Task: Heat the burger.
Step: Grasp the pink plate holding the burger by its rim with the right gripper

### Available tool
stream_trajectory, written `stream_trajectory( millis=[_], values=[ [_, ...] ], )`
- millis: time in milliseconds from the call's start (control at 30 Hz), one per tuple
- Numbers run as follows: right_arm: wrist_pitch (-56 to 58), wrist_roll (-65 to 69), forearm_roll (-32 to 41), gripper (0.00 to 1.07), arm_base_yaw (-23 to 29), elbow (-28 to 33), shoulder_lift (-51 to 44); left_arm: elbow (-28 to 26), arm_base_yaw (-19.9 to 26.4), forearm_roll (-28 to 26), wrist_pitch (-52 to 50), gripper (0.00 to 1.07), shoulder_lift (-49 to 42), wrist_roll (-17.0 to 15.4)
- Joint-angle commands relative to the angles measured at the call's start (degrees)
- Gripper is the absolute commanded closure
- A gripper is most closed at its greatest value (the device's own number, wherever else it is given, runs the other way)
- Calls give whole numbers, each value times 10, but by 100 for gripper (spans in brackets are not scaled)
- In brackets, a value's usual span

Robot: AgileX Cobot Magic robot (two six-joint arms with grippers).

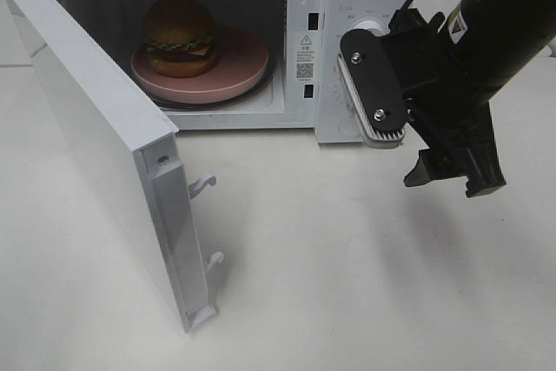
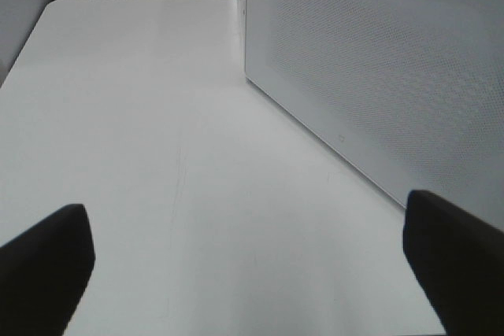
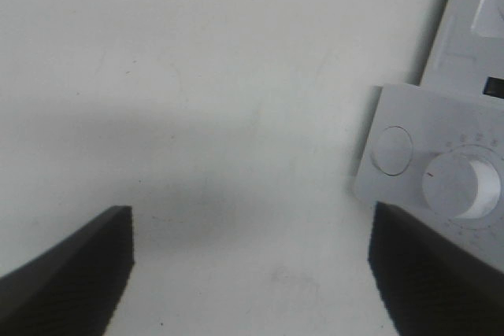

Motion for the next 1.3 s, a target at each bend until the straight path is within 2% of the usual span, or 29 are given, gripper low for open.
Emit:
stream_trajectory(
  millis=[33, 200, 300, 533, 833, 1300],
  values=[
    [-9, 26, -16, 13, 7, -5, -1, 2, -4, -5, 1, 7, -4, -5],
    [-53, 28, -57, 15, 46, -6, 14, 2, -4, -5, 1, 7, -4, -5],
    [-60, 28, -61, 15, 51, -7, 17, 2, -4, -5, 1, 7, -4, -5],
    [-115, 28, -85, 18, 77, -53, 68, 2, -4, -5, 1, 7, -4, -5],
    [-164, 28, -85, 19, 77, -83, 108, 2, -4, -5, 1, 7, -4, -5],
    [-184, 44, -84, 22, 77, -172, 198, 2, -4, -5, 1, 7, -4, -5]
  ],
)
